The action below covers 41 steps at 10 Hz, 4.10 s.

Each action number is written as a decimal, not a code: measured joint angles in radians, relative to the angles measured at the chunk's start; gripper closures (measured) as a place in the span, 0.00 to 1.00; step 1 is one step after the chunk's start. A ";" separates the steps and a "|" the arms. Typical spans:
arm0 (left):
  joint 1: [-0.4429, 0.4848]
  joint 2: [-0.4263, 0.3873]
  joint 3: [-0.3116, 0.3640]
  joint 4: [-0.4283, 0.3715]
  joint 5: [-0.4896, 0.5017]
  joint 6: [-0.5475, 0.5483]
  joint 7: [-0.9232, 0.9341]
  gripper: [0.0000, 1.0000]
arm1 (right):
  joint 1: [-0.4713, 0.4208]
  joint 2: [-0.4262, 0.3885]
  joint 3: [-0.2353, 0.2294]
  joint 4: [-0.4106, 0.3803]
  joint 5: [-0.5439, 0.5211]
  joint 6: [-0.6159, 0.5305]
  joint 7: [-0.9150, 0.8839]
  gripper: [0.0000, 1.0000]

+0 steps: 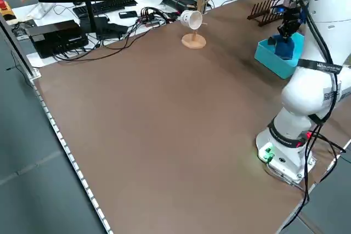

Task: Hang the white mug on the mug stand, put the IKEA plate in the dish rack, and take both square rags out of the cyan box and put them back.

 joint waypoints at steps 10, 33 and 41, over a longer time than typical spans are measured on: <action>0.029 -0.376 0.326 0.118 0.003 -0.289 0.199 0.00 | -0.300 0.042 -0.004 -0.117 -0.017 0.139 -0.452 0.97; 0.163 -0.462 0.789 0.403 -0.089 -0.561 0.681 0.01 | 0.050 -0.050 0.048 0.207 0.159 -0.374 0.130 0.97; 0.162 -0.456 0.787 0.403 -0.089 -0.561 0.681 0.01 | 0.622 -0.119 0.056 0.191 0.238 -0.279 0.888 0.97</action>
